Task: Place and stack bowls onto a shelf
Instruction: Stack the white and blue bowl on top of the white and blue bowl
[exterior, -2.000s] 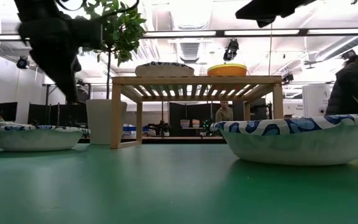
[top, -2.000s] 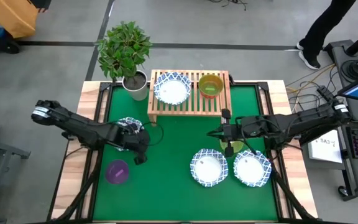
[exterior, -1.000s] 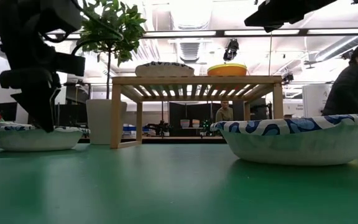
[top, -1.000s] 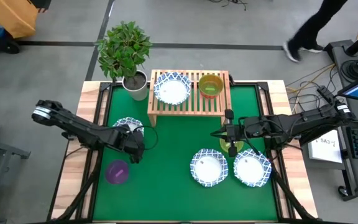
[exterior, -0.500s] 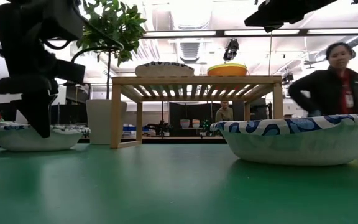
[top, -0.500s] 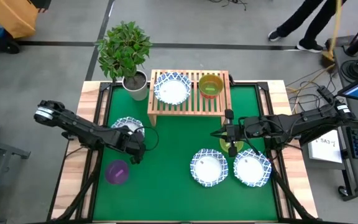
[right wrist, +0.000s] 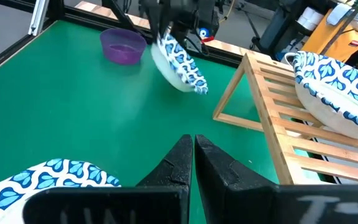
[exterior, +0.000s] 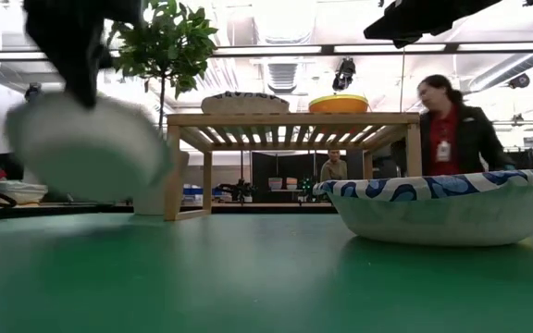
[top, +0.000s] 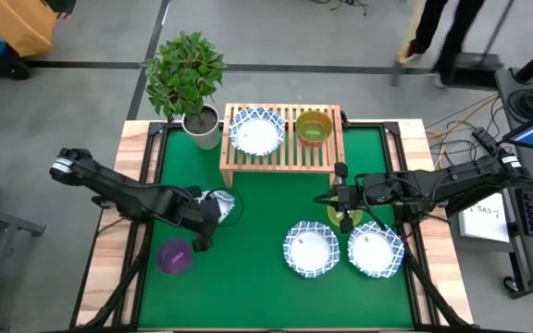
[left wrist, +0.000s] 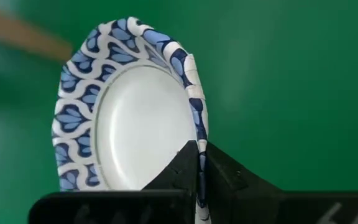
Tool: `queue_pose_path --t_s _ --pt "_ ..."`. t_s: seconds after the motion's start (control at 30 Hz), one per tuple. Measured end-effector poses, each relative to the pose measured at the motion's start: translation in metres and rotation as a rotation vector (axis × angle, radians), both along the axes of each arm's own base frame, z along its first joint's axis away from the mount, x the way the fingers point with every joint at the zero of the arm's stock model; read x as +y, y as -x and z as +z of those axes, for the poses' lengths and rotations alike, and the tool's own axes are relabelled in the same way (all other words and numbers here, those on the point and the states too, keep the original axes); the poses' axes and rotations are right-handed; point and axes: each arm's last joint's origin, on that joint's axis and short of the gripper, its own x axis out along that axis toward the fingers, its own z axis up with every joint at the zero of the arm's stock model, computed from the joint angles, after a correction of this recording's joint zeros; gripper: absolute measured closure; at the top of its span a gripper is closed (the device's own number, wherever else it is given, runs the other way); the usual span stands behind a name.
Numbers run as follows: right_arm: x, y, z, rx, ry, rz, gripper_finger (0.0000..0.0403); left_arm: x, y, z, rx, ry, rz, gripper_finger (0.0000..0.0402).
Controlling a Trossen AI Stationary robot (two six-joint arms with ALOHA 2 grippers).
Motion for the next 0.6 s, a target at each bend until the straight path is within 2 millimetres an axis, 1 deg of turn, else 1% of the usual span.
queue_pose_path --t_s 0.1,0.2,0.3,0.43,0.6 --pt "0.000 0.000 0.000 0.000 0.000 0.000 0.0394 -0.006 -0.005 0.031 -0.082 0.018 -0.052 0.0401" --pt "0.000 0.000 0.000 0.000 0.000 0.000 0.0394 -0.009 -0.010 0.062 -0.182 0.026 -0.086 0.0401" --pt "0.000 0.000 0.000 0.000 0.000 0.000 0.0394 -0.007 -0.012 0.090 -0.280 -0.050 -0.136 0.0401" --pt "0.000 0.000 0.000 0.000 0.000 0.000 0.0394 -0.002 -0.012 0.115 -0.361 -0.231 -0.202 0.0402" --pt "0.000 0.000 0.000 0.001 0.000 0.000 0.0394 0.009 -0.014 0.132 -0.399 -0.478 -0.202 0.0402"
